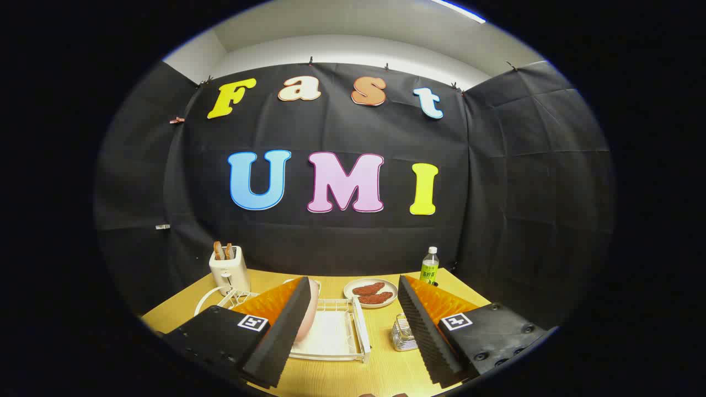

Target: Take the plate from the dish rack, then take the spoon from the basket and place it into the plate.

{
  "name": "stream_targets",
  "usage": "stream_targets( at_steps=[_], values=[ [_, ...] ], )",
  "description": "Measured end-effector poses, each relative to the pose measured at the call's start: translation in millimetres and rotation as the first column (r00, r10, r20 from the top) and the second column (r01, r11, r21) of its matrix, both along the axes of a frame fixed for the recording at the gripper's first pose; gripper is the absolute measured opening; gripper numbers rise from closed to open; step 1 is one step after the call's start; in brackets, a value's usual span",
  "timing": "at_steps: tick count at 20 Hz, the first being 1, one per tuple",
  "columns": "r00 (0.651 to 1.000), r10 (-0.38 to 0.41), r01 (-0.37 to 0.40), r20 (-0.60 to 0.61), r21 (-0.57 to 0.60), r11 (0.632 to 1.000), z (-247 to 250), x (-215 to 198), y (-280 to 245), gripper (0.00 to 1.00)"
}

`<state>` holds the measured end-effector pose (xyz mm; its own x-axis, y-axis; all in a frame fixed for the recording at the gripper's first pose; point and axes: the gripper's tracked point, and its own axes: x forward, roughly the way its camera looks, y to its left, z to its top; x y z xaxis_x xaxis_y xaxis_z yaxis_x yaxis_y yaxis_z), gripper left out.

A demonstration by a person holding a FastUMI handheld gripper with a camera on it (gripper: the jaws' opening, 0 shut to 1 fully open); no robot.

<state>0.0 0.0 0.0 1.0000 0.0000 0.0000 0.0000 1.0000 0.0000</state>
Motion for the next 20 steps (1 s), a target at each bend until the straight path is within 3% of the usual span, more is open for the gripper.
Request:
stream_targets(
  at_steps=[20],
  values=[
    [0.995, 0.002, -0.004, -0.099, -0.011, 1.000, -15.3, 27.6, 11.0, 0.97]
  ],
)
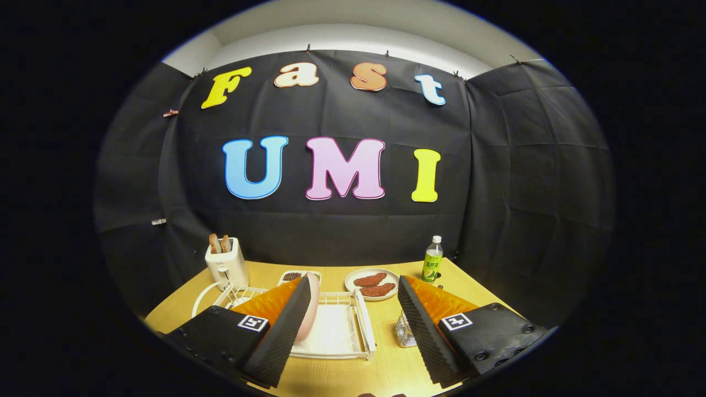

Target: Take the plate from the dish rack, then take the spoon from the basket and place it into the plate.

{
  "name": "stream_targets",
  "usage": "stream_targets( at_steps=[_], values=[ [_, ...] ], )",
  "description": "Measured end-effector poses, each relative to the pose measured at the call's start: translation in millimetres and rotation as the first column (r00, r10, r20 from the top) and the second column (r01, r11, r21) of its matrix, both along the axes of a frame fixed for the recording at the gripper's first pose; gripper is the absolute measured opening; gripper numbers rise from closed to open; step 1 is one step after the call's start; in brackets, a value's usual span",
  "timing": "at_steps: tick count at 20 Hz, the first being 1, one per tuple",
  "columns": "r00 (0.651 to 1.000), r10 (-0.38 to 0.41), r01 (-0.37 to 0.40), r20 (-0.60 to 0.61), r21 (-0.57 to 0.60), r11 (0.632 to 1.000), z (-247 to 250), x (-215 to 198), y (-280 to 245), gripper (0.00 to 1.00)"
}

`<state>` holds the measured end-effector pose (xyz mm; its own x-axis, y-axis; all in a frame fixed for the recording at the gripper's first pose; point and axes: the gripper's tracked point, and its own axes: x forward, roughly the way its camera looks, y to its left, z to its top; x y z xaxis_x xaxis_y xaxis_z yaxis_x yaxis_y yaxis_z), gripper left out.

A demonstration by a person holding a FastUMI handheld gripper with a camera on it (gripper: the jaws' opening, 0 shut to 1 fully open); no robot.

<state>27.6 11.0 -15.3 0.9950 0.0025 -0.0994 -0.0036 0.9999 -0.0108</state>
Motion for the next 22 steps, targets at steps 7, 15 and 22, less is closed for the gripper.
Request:
stream_targets(
  at_steps=[7, 15, 22],
  values=[
    [0.975, 0.066, -0.094, -0.211, -0.126, 0.988, -11.4, 37.1, 11.4, 0.98],
    [0.869, 0.094, -0.223, -0.485, -0.215, 0.951, -54.4, 90.7, 55.4, 0.98],
    [0.808, -0.006, -0.282, -0.589, -0.396, 0.874, -90.2, 132.2, 67.7, 0.95]
  ],
)
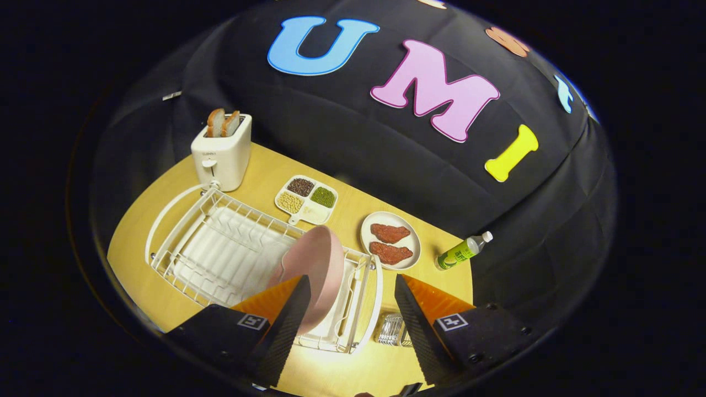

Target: Take the plate from the dish rack, then take the spoon from the basket and place it into the plate.

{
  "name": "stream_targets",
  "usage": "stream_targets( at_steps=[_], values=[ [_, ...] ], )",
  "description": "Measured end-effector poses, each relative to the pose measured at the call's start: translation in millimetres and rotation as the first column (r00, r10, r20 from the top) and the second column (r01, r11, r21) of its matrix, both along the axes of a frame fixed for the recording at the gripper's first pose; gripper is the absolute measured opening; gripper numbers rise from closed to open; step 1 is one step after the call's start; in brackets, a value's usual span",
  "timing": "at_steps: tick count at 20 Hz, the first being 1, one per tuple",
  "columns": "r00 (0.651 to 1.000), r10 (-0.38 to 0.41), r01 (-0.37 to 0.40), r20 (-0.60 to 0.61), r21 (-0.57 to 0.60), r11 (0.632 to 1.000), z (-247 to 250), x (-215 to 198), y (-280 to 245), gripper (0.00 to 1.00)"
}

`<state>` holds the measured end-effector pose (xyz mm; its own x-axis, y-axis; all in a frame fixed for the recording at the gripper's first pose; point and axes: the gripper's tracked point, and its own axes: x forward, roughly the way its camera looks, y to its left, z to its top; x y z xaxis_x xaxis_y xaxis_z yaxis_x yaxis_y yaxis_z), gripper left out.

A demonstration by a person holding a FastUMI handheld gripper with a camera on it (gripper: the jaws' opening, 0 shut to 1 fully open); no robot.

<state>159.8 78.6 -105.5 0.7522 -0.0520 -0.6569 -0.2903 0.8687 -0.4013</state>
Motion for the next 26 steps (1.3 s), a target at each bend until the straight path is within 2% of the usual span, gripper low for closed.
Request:
stream_targets(
  at_steps=[5, 7, 8, 11, 14, 17, 19, 26],
  values=[
    [0.988, -0.043, 0.033, -0.150, -0.069, 0.997, -45.8, 7.7, -5.3, 0.95],
    [0.979, -0.075, 0.061, -0.189, -0.075, 0.995, -57.9, 10.9, -9.1, 0.88],
    [0.974, -0.082, 0.070, -0.213, -0.064, 0.996, -63.7, 10.5, -7.4, 0.88],
    [0.957, -0.113, 0.108, -0.268, -0.035, 0.994, -71.6, 8.4, -0.4, 0.55],
    [0.947, -0.137, 0.144, -0.291, 0.002, 0.990, -72.8, 7.1, 8.2, 0.42],
    [0.929, -0.196, 0.218, -0.315, 0.036, 0.975, -72.0, 6.2, 7.5, 0.29],
    [0.926, -0.223, 0.245, -0.306, 0.035, 0.969, -71.8, 5.8, 11.6, 0.25],
    [0.956, -0.200, 0.192, -0.216, -0.059, 0.980, -51.7, 8.9, 22.2, 0.23]
  ],
)
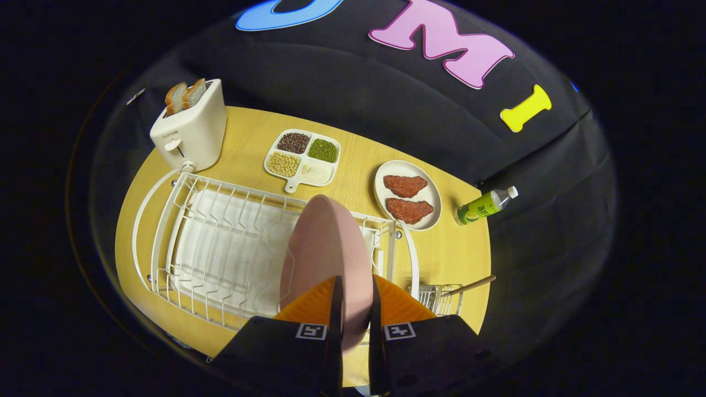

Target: Take the plate from the dish rack, then take the spoon from the basket and place it into the plate.

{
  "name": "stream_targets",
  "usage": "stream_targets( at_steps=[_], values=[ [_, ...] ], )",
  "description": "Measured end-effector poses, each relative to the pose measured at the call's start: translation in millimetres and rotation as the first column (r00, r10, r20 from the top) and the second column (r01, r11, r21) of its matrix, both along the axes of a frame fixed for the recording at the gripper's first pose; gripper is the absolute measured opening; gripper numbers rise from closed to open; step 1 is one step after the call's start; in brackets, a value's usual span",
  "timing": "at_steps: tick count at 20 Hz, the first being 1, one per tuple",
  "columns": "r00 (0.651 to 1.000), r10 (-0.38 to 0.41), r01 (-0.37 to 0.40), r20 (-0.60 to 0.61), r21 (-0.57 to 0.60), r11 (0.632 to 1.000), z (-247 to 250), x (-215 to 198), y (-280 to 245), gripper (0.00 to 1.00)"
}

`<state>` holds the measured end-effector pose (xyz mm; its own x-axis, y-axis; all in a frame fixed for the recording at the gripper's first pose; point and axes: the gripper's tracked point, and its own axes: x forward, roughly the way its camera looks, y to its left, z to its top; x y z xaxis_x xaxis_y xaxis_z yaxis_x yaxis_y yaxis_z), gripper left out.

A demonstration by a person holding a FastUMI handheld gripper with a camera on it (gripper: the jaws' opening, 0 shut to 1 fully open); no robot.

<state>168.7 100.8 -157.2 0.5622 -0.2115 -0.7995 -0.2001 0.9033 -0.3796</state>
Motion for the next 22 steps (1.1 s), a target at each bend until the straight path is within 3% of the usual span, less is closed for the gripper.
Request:
stream_targets(
  at_steps=[5, 6, 9, 13, 17, 22],
  values=[
    [0.985, 0.148, -0.128, 0.088, -0.205, 0.970, 40.9, 17.0, -3.3, 0.22],
    [0.985, 0.145, -0.125, 0.090, -0.204, 0.971, 43.9, 14.6, -5.7, 0.22],
    [0.997, 0.032, -0.030, 0.067, -0.023, 0.999, 45.7, -6.8, -12.9, 0.22],
    [0.996, -0.052, 0.038, 0.077, 0.176, 0.984, 64.4, -40.1, -39.6, 0.22],
    [0.992, -0.104, 0.072, 0.066, 0.376, 0.924, 71.7, -91.4, -59.8, 0.22],
    [0.994, -0.111, 0.090, 0.002, 0.575, 0.813, 49.6, -159.4, -71.4, 0.22]
  ],
)
